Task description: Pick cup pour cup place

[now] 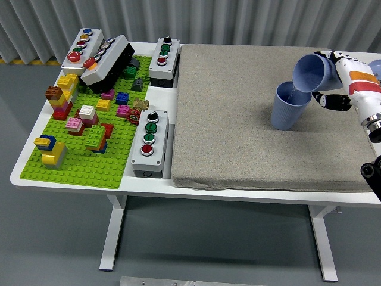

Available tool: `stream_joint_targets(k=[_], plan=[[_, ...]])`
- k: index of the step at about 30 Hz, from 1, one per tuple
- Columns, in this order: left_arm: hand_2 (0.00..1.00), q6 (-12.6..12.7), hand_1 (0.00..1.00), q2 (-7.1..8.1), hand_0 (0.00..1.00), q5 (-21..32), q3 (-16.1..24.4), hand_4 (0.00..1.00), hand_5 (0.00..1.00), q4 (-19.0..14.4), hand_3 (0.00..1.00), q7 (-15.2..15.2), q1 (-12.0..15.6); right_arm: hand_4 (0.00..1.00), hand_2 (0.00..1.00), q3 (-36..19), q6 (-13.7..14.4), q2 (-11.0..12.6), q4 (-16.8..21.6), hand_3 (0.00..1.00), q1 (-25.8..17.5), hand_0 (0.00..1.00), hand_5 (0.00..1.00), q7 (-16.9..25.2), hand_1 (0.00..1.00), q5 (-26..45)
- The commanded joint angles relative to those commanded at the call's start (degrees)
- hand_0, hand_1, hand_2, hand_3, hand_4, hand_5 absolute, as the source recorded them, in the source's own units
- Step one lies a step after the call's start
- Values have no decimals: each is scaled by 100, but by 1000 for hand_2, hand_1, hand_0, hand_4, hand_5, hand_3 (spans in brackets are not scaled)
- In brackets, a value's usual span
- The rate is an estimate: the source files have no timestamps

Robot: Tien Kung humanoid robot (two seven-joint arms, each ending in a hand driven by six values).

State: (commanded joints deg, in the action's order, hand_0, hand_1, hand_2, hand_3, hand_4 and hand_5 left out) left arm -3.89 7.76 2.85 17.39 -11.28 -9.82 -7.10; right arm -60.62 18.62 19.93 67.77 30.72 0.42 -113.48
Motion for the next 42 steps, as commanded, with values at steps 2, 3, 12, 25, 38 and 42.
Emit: stream_joint_targets(k=[2,3,12,25,38,42], plan=[[910,-1,836,0,862,-1,-1,640,885,0,797,0,0,712,489,20,5,13,-20,556,6,765,80,8,601,14],[910,0,836,-2,862,2,-2,640,885,0,797,0,-2,712,489,35,8,23,-30,556,13,765,80,16,601,22],[910,-1,836,1,862,-10,4,639,884,1,796,-2,-20,711,489,123,35,98,-84,553,56,768,84,36,602,51],[910,-3,836,5,862,-18,9,639,884,3,797,-1,-24,710,489,302,38,180,-186,551,143,772,83,56,603,90],[910,-3,836,11,863,-31,15,641,884,4,796,-1,-15,702,489,486,82,274,-295,548,244,775,73,67,604,88],[909,-4,836,14,862,-32,16,642,884,4,797,0,-7,698,490,553,106,286,-320,546,272,779,72,70,605,91]])
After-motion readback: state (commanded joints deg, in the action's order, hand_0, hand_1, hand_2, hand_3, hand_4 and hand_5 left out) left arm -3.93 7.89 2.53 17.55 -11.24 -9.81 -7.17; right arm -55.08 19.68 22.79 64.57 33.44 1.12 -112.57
